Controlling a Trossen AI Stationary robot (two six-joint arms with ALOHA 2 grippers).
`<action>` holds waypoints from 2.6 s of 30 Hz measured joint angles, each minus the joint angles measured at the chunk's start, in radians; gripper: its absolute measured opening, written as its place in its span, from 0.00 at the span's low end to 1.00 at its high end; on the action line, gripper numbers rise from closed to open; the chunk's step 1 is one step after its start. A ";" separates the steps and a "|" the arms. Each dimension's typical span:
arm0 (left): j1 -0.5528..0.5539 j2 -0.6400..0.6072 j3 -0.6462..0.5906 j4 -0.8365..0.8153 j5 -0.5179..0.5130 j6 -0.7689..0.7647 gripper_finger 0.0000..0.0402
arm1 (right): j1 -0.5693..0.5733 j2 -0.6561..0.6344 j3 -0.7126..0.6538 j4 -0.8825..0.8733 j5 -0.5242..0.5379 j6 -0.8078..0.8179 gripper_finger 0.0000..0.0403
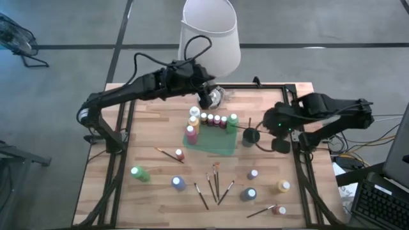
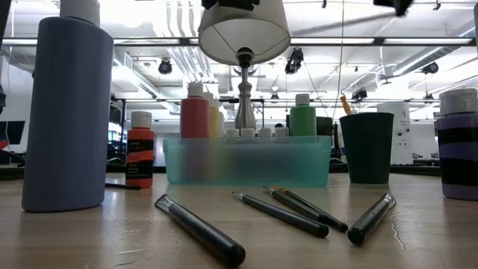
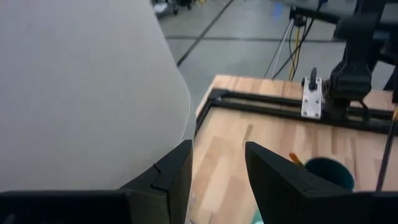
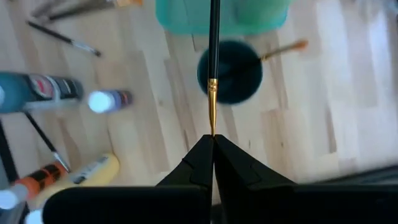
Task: Pick & Place Paint Supplies
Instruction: Put the orange paint brush into the black cup
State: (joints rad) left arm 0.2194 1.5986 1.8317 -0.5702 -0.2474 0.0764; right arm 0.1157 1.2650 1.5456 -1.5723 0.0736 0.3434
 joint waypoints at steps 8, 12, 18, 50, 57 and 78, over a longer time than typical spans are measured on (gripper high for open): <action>0.001 0.000 0.032 -0.061 0.219 -0.121 0.38 | -0.001 0.075 0.254 0.003 0.139 -0.166 0.02; 0.013 -0.001 0.060 -0.051 0.468 -0.281 0.38 | 0.019 0.092 0.327 0.001 0.324 -0.380 0.02; 0.035 -0.001 0.101 -0.050 0.744 -0.527 0.38 | 0.024 0.131 0.387 0.003 0.503 -0.721 0.02; 0.074 0.000 0.094 -0.052 1.201 -0.974 0.38 | 0.244 0.306 0.425 0.665 1.020 -1.746 0.02; 0.079 0.000 0.093 -0.053 1.242 -0.964 0.38 | 0.280 0.300 0.425 0.693 1.006 -1.789 0.02; 0.083 0.050 0.091 0.112 1.312 -0.987 0.38 | 0.262 0.307 0.425 0.831 0.877 -1.794 0.02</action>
State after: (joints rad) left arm 0.3023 1.6485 1.9228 -0.4583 1.0645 -0.9102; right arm 0.3775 1.5723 1.9709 -0.7410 0.9502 -1.4504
